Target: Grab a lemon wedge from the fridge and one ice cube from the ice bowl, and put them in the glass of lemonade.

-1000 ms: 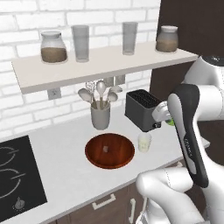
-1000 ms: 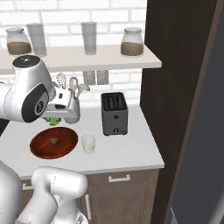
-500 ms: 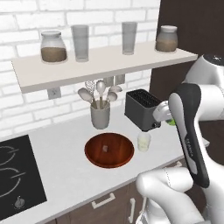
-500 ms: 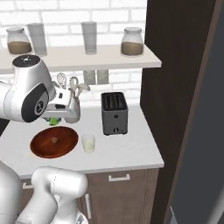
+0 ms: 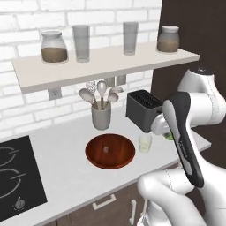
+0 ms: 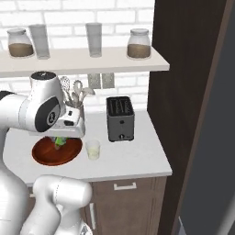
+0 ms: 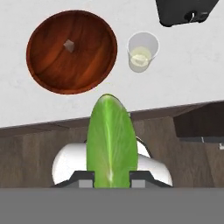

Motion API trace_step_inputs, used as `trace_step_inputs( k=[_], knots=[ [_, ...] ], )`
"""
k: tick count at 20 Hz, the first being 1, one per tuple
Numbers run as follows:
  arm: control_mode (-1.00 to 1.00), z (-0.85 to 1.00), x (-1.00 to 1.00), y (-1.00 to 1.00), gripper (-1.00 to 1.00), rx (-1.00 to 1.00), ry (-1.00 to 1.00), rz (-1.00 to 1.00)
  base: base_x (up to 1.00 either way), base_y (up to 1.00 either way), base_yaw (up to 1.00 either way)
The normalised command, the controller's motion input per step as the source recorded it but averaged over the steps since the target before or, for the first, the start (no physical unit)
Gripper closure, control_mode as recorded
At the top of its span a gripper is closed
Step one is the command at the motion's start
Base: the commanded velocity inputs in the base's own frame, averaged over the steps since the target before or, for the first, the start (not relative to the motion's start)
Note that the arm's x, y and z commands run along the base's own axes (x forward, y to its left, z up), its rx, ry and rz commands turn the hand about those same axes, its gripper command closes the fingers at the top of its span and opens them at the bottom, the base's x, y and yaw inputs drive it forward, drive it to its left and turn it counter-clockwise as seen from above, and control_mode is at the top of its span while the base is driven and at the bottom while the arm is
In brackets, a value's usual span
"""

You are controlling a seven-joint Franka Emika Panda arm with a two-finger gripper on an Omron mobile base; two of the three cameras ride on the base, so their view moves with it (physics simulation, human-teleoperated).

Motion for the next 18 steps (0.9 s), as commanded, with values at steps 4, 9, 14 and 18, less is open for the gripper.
trace_step_inputs(
  k=[4, 9, 14, 18],
  knots=[
    [-1.00, -0.72, 0.17, 0.00, 1.00, 0.00, -0.05, -0.04, 0.00, 0.00, 0.00],
    [-1.00, -0.11, 0.80, 0.00, 1.00, -0.04, -0.04, -0.09, 0.00, 0.00, 0.00],
    [-1.00, -0.14, 0.98, -0.06, 1.00, -0.01, 0.06, -0.01, 0.00, 0.00, 0.00],
    [-1.00, -0.50, 0.67, -0.11, 1.00, 0.00, 0.11, 0.00, 0.00, 0.00, 0.00]
  ],
)
